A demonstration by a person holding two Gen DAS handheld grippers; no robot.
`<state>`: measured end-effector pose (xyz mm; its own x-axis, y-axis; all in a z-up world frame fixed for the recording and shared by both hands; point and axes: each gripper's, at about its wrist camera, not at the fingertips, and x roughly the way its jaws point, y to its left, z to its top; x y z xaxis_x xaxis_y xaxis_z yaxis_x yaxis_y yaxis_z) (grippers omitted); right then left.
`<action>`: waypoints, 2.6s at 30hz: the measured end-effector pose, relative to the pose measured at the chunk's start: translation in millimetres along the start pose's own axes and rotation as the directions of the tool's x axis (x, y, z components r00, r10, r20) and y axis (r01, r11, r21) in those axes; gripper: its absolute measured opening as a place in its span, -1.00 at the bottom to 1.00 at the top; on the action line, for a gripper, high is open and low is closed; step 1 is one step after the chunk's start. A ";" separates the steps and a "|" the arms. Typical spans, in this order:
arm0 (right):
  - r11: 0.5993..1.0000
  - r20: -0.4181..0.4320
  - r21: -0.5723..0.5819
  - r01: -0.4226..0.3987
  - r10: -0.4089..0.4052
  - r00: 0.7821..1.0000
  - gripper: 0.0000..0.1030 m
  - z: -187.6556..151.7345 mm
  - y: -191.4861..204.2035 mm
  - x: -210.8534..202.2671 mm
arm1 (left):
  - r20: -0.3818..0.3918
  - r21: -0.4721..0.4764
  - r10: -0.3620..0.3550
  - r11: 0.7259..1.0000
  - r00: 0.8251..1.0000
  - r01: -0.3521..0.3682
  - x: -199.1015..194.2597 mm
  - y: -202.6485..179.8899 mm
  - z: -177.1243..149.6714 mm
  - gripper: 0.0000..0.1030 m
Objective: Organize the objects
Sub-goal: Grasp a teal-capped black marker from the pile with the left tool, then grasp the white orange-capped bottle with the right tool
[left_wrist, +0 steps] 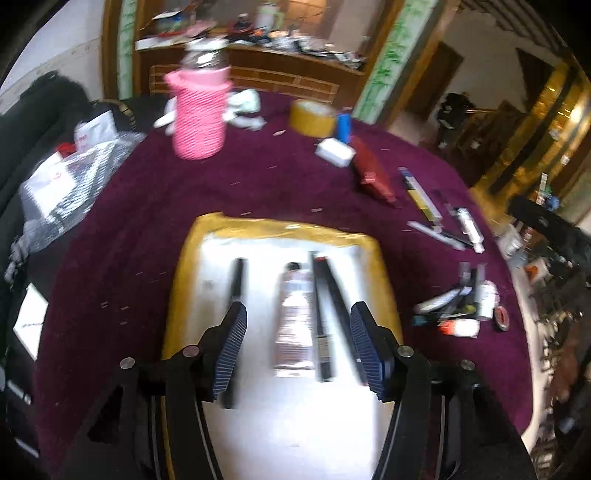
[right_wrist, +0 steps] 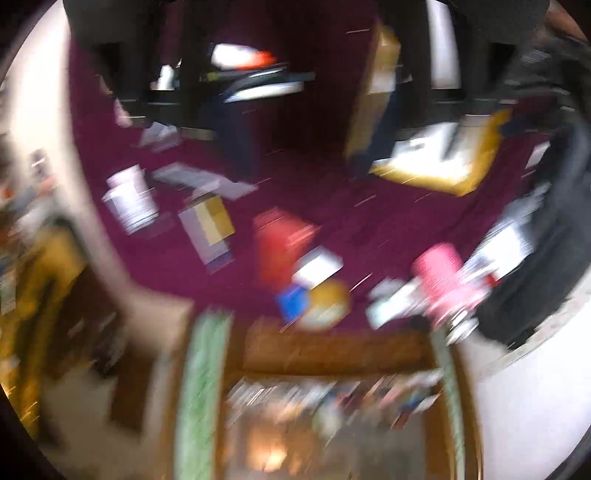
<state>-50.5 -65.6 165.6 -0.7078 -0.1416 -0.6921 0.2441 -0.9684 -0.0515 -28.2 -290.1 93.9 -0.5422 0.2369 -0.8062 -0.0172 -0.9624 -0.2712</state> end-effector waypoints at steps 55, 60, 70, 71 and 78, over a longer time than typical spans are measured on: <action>0.881 -0.450 0.011 -0.474 0.427 0.784 1.00 -199.2 -188.1 -22.6 | -0.301 0.294 -0.056 0.944 0.952 0.148 97.5 -256.4 -118.1 -0.43; 0.896 -0.428 0.104 -0.432 0.432 0.794 1.00 -204.7 -200.3 -16.6 | -0.285 0.438 0.060 0.896 0.957 0.074 123.8 -282.6 -121.4 -0.41; 0.862 -0.466 -0.182 -0.474 0.348 0.813 1.00 -216.1 -162.5 -41.7 | -0.243 0.388 0.004 0.917 0.970 0.093 97.6 -269.5 -123.7 -0.79; 0.839 -0.471 -0.257 -0.480 0.324 0.820 1.00 -220.1 -149.3 -45.1 | -0.233 0.351 -0.021 0.931 0.972 0.104 88.8 -262.1 -120.4 -0.79; 0.693 -0.492 -0.558 -0.456 0.165 0.855 0.18 -256.3 -103.1 -35.6 | -0.171 0.174 -0.091 0.977 0.981 0.121 44.8 -218.4 -109.2 -0.78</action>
<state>119.4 92.0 11.0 -0.2382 -0.1796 -0.9545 0.8618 -0.4922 -0.1224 43.0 -54.8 59.6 -0.3871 0.3431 -0.8558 -0.2292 -0.9348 -0.2711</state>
